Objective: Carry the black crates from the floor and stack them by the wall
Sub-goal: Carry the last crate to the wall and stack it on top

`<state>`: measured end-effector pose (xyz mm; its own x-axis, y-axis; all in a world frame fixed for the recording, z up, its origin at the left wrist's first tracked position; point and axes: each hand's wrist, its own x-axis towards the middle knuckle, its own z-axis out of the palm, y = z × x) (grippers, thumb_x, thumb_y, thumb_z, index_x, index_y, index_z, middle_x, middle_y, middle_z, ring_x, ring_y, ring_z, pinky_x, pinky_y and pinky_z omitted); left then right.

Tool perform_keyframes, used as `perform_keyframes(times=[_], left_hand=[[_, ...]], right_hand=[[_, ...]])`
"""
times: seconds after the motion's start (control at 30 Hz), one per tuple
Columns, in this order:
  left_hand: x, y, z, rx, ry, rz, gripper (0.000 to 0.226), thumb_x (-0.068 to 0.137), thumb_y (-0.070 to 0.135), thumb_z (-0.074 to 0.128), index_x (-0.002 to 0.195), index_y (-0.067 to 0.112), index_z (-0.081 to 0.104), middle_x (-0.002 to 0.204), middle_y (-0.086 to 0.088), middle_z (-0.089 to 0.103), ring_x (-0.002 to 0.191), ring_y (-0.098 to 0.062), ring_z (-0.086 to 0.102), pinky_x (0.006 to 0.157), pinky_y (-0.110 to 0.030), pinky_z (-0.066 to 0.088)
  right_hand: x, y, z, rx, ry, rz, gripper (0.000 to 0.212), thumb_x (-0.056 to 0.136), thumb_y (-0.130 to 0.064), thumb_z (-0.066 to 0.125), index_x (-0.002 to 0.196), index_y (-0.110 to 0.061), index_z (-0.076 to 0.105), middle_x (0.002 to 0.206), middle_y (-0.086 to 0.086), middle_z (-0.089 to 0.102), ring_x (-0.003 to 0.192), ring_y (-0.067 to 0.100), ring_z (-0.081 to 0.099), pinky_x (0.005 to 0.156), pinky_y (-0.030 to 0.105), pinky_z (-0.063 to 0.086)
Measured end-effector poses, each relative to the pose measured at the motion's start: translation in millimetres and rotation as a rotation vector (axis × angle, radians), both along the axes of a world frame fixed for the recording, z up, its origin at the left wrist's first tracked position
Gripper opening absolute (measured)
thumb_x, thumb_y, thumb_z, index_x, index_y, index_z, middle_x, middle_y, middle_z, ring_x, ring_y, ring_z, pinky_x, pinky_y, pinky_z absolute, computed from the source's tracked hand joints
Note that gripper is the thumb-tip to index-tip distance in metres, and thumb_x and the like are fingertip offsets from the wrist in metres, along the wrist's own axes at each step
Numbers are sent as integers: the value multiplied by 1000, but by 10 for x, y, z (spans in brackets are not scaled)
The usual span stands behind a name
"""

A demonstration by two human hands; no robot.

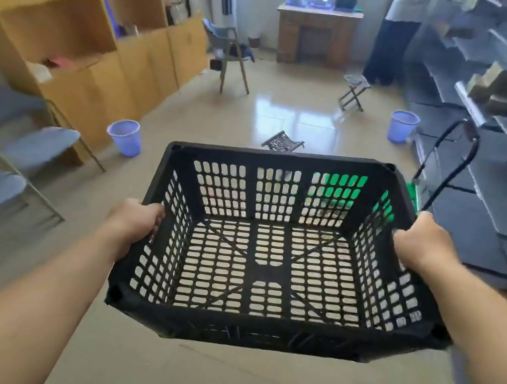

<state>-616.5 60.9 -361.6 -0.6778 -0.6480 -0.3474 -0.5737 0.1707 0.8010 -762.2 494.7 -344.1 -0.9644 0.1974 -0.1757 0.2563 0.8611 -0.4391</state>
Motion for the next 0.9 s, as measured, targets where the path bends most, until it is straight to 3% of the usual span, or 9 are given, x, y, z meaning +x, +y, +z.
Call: perform_keyframes(times=[0.17,0.3,0.47,0.57,0.67,0.9], left_hand=[[800,-1088,146,14,33,208,23,97,15,57,78,7,64,64,-4,56,54,-18,48,58,-29,43],[1427,-1759,192,30,69,389,21,99,12,56,80,6,62,65,-3,54,52,-15,46,54,-24,40],[2151,-2328,199,26,50,590,20,98,12,57,80,6,62,66,-5,54,54,-17,46,56,-28,40],[2499,-2579,215,2,11,708,19,94,13,58,76,7,63,66,-7,58,56,-19,50,64,-32,45],[2776,-2804,290,-31,-7,812,21,92,18,55,76,9,64,69,-7,61,58,-20,54,68,-36,49],[3469,-3109,450,-74,12,1120,40,101,32,53,74,6,68,63,-4,65,60,-21,59,75,-42,53]], right_hand=[[-77,-1499,62,20,36,253,30,96,-19,58,118,1,51,123,32,63,112,45,61,84,42,44],[-80,-2607,138,40,89,456,32,95,-17,58,120,2,53,119,33,63,108,45,61,85,42,46],[-47,-3863,199,37,76,684,20,96,-13,56,112,-6,46,85,12,51,81,32,52,68,36,41],[-44,-4592,158,2,59,820,16,96,-11,55,107,-7,46,80,10,52,68,26,54,53,31,38],[-92,-5321,76,-69,36,936,18,89,-13,57,105,-6,53,83,16,63,70,31,63,57,34,50],[159,-6919,169,-118,5,1238,26,77,-16,53,99,-4,59,85,20,69,78,37,67,69,38,54]])
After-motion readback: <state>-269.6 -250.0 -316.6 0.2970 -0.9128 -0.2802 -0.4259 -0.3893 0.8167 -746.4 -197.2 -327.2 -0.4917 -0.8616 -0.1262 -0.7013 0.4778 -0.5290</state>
